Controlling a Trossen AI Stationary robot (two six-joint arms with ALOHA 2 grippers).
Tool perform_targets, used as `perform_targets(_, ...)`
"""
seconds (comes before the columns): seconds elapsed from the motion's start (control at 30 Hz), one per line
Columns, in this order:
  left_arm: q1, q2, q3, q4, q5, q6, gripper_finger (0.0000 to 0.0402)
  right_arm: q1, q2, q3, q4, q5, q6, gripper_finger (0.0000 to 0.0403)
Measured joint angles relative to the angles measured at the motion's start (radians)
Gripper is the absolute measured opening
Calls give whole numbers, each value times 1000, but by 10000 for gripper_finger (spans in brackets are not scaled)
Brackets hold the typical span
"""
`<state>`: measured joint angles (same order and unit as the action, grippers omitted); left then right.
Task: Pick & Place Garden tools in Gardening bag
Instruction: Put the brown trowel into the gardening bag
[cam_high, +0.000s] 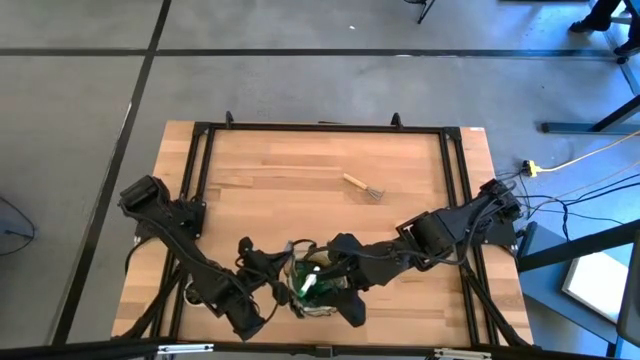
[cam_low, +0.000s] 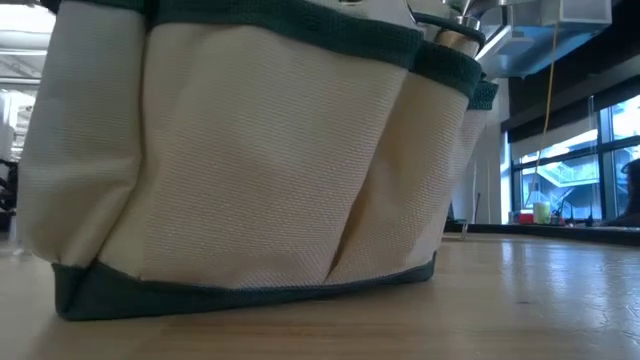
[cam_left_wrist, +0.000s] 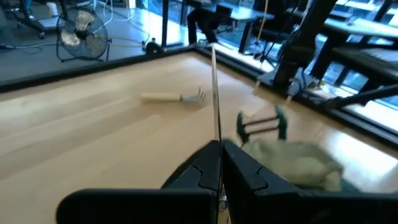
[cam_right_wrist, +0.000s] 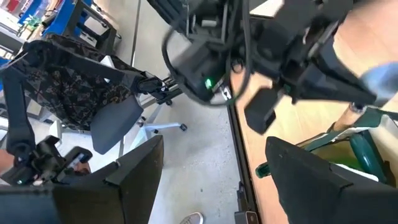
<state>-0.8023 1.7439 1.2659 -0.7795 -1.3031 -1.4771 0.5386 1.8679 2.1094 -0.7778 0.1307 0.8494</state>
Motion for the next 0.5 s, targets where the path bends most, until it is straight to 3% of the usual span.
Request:
perform_targets(0.27,-8,97,-2,-5,23,-169,1,-3,0,0,0,-3,0,283)
perform_targets(0.5,-7,108,-2,-7,58,-186,1,-7,0,0,0,-3,0,283)
